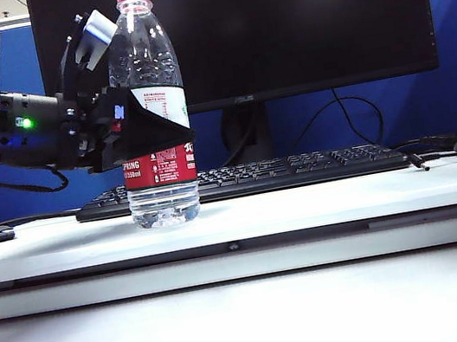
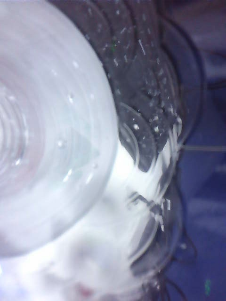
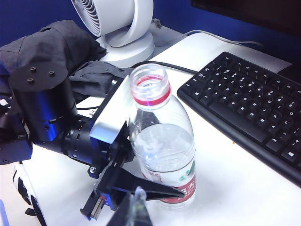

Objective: Unscrew the cap from the plastic bottle on the table.

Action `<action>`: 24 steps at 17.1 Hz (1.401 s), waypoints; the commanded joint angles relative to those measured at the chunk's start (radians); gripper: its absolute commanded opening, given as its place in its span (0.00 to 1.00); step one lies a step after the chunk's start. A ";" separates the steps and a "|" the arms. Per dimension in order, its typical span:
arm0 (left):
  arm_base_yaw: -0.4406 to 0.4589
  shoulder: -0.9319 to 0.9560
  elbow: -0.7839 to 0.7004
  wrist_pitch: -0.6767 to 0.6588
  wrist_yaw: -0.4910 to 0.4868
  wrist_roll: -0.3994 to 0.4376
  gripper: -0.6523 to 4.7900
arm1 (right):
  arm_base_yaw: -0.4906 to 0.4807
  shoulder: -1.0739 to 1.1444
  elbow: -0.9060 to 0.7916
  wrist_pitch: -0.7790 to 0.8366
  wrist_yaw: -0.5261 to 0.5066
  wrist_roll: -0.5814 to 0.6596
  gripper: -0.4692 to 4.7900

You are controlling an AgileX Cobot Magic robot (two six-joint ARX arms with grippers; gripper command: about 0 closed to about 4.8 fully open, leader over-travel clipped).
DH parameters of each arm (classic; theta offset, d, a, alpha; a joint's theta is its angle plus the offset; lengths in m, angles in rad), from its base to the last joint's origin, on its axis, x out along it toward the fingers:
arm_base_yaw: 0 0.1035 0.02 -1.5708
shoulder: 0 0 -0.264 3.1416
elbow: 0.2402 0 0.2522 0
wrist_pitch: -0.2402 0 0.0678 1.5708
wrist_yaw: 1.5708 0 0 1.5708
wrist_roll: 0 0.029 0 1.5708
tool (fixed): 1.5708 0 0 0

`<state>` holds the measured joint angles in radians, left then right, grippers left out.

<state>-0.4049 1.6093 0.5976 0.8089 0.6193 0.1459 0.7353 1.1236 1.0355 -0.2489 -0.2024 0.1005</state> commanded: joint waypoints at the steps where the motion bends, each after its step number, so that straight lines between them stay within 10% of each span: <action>1: 0.002 0.007 -0.007 -0.060 -0.014 0.004 0.70 | 0.001 -0.003 0.002 0.018 0.002 0.004 0.09; 24: 0.002 0.004 -0.007 -0.059 0.008 -0.008 0.98 | 0.001 -0.003 0.002 0.010 0.001 0.004 0.09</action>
<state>-0.4026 1.6203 0.5877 0.7395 0.6044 0.1398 0.7349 1.1236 1.0351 -0.2520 -0.2028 0.1009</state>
